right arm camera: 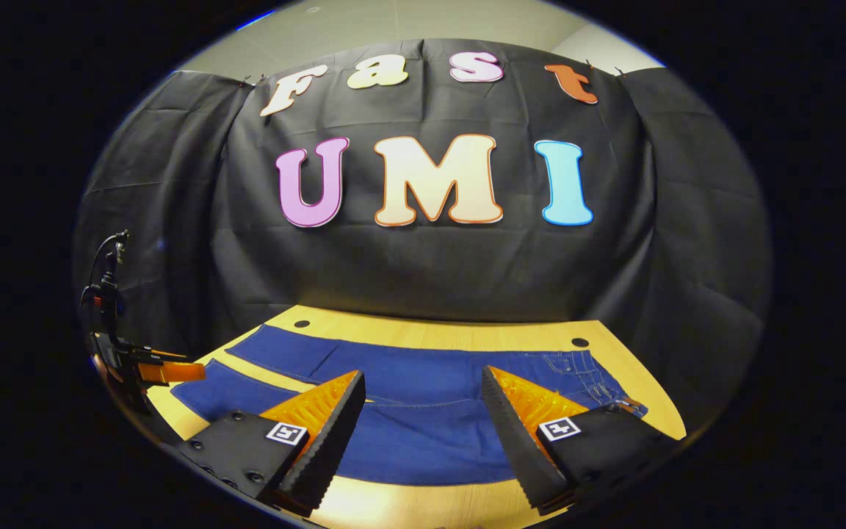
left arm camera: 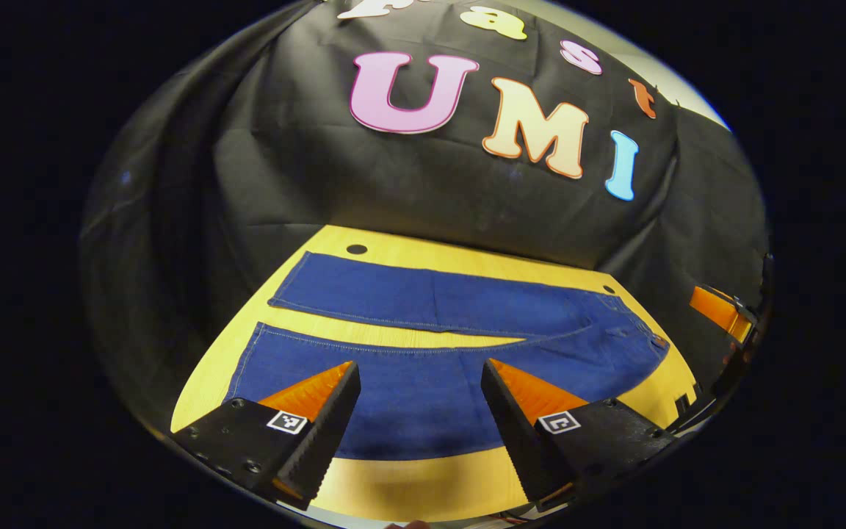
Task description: Grasp the waist and the cuffs of the jeans and fold them to make the two legs overlap; first hold the waist and fold one-third of the jeans toward the cuffs, then hold the cuffs and fold the remaining one-third in the same direction to finish folding.
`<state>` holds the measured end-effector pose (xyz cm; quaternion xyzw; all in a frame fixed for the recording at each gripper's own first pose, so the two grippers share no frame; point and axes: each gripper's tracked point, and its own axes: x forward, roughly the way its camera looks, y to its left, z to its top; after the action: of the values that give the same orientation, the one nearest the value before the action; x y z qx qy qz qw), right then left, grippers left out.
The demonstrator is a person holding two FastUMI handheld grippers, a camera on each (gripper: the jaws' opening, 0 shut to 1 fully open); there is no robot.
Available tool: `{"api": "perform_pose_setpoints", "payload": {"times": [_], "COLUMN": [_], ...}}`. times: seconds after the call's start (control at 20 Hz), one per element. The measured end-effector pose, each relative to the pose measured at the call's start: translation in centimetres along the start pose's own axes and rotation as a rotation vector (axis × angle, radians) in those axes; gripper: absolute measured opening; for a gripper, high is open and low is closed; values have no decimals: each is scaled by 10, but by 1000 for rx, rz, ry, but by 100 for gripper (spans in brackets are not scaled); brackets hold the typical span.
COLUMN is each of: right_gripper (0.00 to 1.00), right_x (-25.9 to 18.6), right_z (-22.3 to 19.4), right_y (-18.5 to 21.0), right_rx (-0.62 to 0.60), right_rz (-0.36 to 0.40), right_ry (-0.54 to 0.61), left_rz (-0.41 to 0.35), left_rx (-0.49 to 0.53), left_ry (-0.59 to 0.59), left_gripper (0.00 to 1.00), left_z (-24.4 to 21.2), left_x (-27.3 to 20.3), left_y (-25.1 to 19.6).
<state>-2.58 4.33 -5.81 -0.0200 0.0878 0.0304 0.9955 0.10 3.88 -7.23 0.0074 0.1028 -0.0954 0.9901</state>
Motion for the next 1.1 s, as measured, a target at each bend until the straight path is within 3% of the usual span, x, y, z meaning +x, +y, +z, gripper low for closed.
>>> {"api": "perform_pose_setpoints", "payload": {"times": [0.2, 0.35, 0.5, 0.75, 0.95, 1.1], "right_gripper": [98, 99, 99, 99, 99, 99], "right_x": [-7, -10, -13, -19, -30, -33], "right_z": [-17, -34, -45, -63, -69, -73], "right_y": [-1, -6, -16, -19, -27, -28], "right_rx": [-28, -35, -68, -35, -56, -46], "right_rz": [-12, -26, -66, -109, -157, -174], "right_ry": [60, 123, 143, 177, 194, 202], "left_rz": [-118, -254, -411, -560, -614, -628], "left_rx": [151, 304, 391, 578, 708, 729], "left_ry": [139, 264, 379, 586, 661, 675], "left_gripper": [98, 98, 98, 98, 96, 92], "left_z": [-28, -55, -76, -115, -129, -128], "left_x": [6, 9, 4, -3, -6, -5], "left_y": [24, 36, 35, 60, 67, 73]}}
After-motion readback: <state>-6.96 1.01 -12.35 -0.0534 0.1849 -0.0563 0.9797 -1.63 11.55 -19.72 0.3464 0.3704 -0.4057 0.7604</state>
